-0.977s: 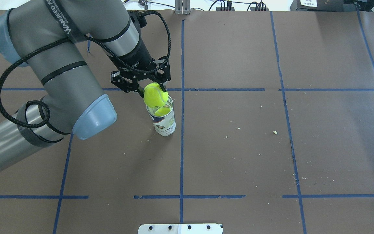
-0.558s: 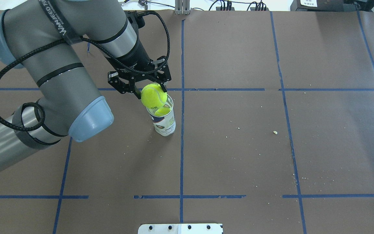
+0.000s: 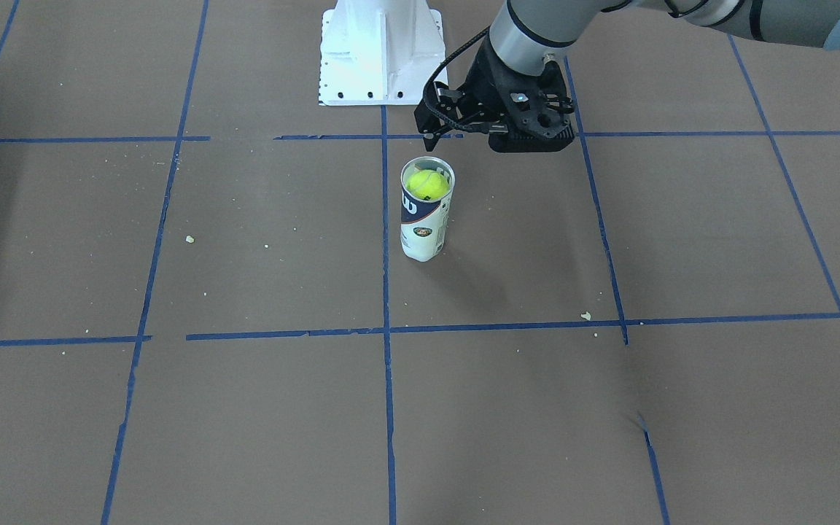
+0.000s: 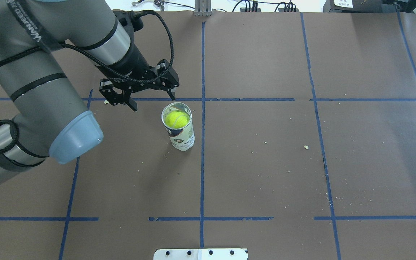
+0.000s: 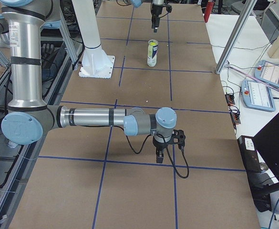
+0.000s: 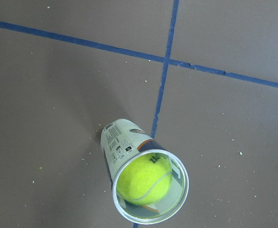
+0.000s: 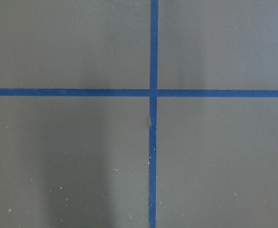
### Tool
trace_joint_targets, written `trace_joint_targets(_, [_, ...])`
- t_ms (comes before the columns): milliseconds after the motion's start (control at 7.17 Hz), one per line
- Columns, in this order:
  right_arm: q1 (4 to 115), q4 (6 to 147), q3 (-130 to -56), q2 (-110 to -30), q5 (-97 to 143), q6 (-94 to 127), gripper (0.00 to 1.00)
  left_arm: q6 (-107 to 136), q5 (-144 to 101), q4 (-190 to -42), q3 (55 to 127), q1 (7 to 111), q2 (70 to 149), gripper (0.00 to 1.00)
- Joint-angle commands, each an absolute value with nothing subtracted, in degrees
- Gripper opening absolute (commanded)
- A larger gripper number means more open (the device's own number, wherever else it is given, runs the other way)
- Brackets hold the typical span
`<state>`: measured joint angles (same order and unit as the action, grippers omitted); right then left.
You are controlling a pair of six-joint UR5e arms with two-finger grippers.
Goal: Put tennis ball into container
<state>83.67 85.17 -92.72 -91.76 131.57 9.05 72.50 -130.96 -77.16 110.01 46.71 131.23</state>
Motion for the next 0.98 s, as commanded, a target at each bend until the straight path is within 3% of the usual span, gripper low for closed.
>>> trace_joint_targets(0, [83.67,85.17,-92.72,-91.76,131.57,9.05,1.00,71.72,-130.96,-77.17,110.57,52.98,125.45,1.00])
trace_joint_targets(419, [83.67,85.17,-92.72,-91.76,131.57,9.05,1.00,40.02,-130.70,-77.08,109.96,66.67,110.62,1.00])
trace_joint_targets(837, [83.67,85.17,-92.72,-91.76,131.57,9.05,1.00,9.68,-130.60,-77.78,103.04,79.15,97.95,1.00])
